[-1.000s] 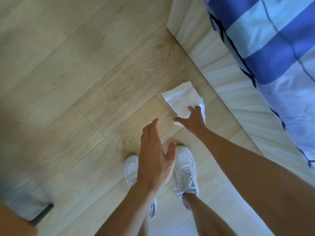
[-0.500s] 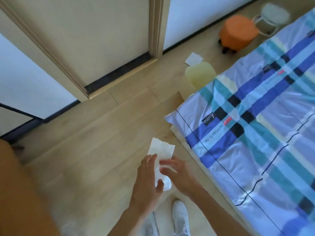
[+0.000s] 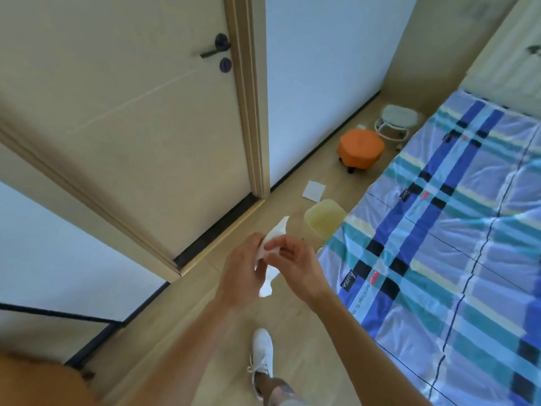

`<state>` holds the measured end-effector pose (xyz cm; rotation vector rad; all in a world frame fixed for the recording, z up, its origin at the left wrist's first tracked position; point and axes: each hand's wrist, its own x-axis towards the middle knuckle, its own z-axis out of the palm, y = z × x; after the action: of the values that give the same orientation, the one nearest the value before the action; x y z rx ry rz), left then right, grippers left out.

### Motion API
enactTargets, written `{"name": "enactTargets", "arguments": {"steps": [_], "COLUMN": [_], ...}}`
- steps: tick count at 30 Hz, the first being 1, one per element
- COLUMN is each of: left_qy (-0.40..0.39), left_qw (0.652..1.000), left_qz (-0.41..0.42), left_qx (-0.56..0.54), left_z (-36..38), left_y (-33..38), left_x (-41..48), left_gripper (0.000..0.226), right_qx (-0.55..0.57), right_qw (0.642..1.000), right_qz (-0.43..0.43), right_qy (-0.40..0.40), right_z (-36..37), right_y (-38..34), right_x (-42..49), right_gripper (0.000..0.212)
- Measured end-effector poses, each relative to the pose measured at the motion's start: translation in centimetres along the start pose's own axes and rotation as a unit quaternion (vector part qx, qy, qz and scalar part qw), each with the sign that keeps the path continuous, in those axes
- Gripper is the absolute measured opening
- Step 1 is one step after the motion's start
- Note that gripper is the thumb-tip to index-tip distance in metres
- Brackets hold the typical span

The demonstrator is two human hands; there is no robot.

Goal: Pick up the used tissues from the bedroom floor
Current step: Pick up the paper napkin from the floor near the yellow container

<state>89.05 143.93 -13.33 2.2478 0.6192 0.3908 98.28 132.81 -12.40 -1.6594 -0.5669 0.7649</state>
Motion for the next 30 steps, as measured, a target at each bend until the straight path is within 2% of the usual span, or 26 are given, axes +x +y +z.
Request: {"name": "enactTargets", "arguments": {"steps": [3, 7, 11, 18, 23, 30], "left_qy": [0.010, 0.018, 0.010, -0.038, -0.125, -0.246], "left_qw": [1.000, 0.999, 0.997, 0.995, 0.985, 0.952], "left_qz": [0.020, 0.040, 0.050, 0.077, 0.104, 0.158], "left_qx": [0.006, 0.031, 0.062, 0.054, 0.060, 0.091], "left_z": [-2.4, -5.2, -6.2, -4.3, -2.3, 4.4], "left_y": [0.1, 0.0, -0.7, -3.9, -6.0, -4.8], "left_x": [5.0, 11.9, 18.6, 30.1, 39.8, 50.8], "left_gripper": [0.024, 0.022, 0.020, 0.020, 0.018, 0.018], "right_qx": [-0.026, -0.102, -0.155, -0.194, -0.164, -0.090], "right_qw": [0.997, 0.984, 0.972, 0.955, 0.937, 0.896], "right_qz": [-0.054, -0.117, -0.117, 0.017, 0.111, 0.203], "right_qy": [0.041, 0.089, 0.135, 0.225, 0.289, 0.384], "right_z": [0.2, -0.4, -2.1, -5.0, -6.9, -11.4], "right_y": [-1.8, -4.8, -5.8, -3.6, -3.1, -1.1], "right_x": [4.1, 9.8, 15.3, 24.4, 29.5, 33.5], "right_gripper": [0.026, 0.053, 0.070, 0.075, 0.068, 0.062]}}
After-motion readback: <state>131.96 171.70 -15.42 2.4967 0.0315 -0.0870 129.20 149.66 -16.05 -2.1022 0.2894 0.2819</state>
